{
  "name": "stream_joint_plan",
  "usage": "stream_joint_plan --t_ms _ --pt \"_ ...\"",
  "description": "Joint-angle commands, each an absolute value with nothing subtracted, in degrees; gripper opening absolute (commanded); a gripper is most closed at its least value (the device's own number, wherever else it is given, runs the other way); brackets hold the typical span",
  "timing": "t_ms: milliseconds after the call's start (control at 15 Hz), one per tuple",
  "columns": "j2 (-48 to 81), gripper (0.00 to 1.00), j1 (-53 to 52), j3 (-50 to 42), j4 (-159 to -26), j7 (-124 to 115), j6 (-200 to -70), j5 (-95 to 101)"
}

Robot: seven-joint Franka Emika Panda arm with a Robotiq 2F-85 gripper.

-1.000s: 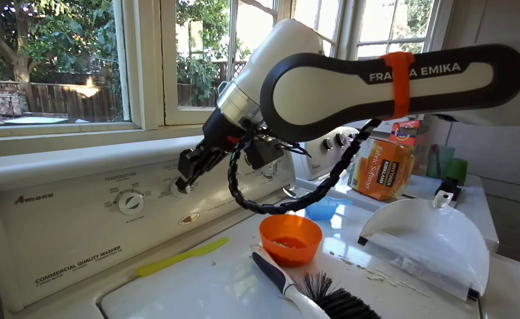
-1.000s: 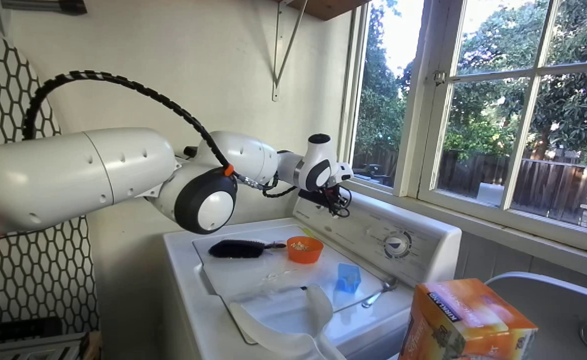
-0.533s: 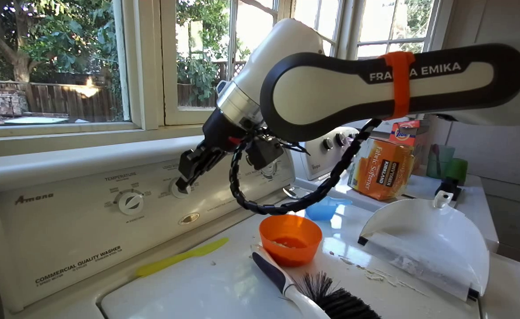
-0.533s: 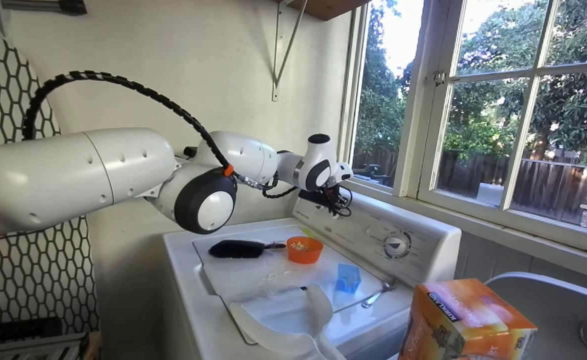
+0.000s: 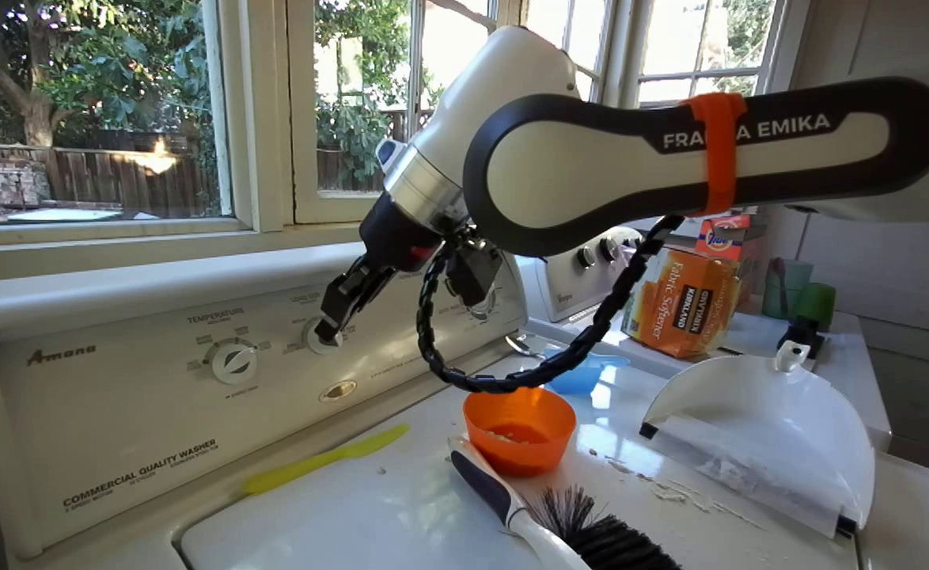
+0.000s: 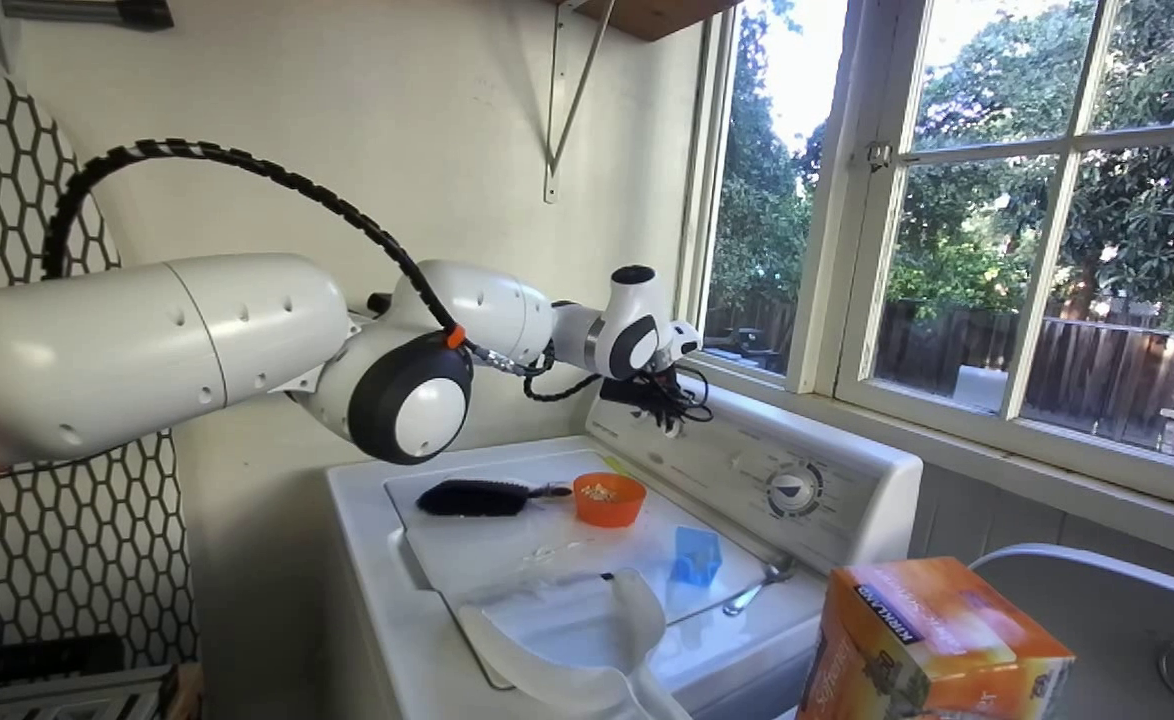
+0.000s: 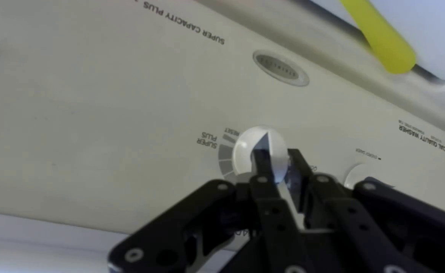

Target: Turn the second knob on the washing machine on the left to the left.

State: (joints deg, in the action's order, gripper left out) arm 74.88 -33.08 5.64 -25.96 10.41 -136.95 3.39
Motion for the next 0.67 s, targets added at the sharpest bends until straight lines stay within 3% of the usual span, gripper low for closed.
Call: stream_joint_plan --t_ms 0,600 --pt "73.49 0.04 -34.33 5.06 -28.33 13.79 -131.68 5.32" --pt "73.23 0.04 -36.53 1.23 -28.62 19.01 -129.85 10.60"
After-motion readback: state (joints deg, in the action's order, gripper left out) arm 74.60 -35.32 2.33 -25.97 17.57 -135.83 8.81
